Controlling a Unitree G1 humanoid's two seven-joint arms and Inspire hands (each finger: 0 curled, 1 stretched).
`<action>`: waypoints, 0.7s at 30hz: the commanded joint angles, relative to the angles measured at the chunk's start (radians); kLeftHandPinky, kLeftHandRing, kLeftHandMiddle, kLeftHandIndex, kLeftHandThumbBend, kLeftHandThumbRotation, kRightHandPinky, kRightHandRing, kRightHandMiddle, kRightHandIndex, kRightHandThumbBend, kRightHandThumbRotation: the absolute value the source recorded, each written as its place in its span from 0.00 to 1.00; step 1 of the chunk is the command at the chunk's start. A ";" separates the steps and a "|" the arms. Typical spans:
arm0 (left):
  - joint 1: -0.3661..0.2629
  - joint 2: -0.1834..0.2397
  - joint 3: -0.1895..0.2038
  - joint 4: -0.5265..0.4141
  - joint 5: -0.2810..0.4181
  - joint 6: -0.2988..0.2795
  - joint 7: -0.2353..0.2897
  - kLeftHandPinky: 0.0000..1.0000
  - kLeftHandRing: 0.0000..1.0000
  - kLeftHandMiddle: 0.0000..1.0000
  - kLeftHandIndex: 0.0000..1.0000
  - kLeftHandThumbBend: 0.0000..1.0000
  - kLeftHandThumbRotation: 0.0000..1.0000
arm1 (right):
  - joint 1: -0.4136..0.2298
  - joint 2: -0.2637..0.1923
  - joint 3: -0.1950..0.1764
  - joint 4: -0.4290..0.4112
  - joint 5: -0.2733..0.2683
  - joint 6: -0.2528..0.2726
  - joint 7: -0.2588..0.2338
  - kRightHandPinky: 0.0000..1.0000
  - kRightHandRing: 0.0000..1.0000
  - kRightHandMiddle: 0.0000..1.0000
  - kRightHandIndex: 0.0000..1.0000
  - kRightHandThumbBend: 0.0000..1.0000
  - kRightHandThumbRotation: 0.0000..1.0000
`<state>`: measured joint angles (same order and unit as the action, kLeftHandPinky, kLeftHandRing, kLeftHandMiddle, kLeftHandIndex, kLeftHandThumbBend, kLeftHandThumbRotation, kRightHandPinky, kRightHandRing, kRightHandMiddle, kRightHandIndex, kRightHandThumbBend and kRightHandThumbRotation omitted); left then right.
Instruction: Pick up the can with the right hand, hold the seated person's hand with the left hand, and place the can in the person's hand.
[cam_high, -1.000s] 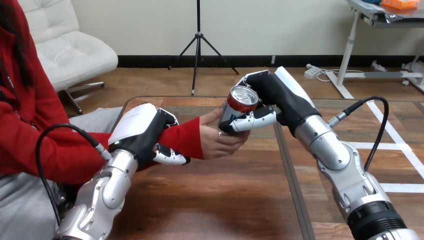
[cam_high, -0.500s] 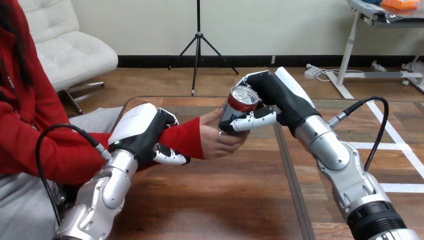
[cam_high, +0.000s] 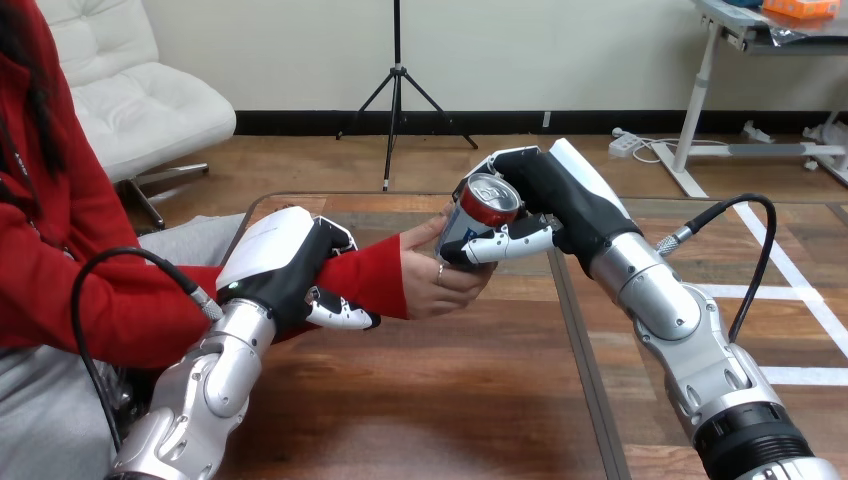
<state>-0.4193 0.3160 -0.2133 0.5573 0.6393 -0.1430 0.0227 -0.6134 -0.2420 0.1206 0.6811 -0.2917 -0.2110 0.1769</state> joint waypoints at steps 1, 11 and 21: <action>-0.263 -0.079 0.041 -0.316 -0.071 -0.101 0.085 0.28 0.34 0.39 0.40 0.69 0.01 | -0.126 0.006 0.004 -0.133 0.022 -0.012 0.025 0.44 0.51 0.55 0.58 0.80 0.11; -0.254 -0.059 0.031 -0.323 -0.032 -0.081 0.086 0.40 0.47 0.50 0.51 0.74 0.28 | -0.116 0.004 -0.002 -0.141 0.025 -0.004 0.037 0.46 0.54 0.58 0.61 0.79 0.21; -0.242 -0.046 0.027 -0.330 -0.008 -0.076 0.089 0.47 0.55 0.59 0.60 0.82 0.50 | -0.101 0.004 -0.006 -0.153 0.024 -0.003 0.040 0.45 0.55 0.60 0.62 0.78 0.35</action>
<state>-0.4193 0.3118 -0.2136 0.5381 0.6415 -0.1430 0.0228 -0.6134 -0.2382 0.1210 0.6806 -0.2912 -0.2095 0.2121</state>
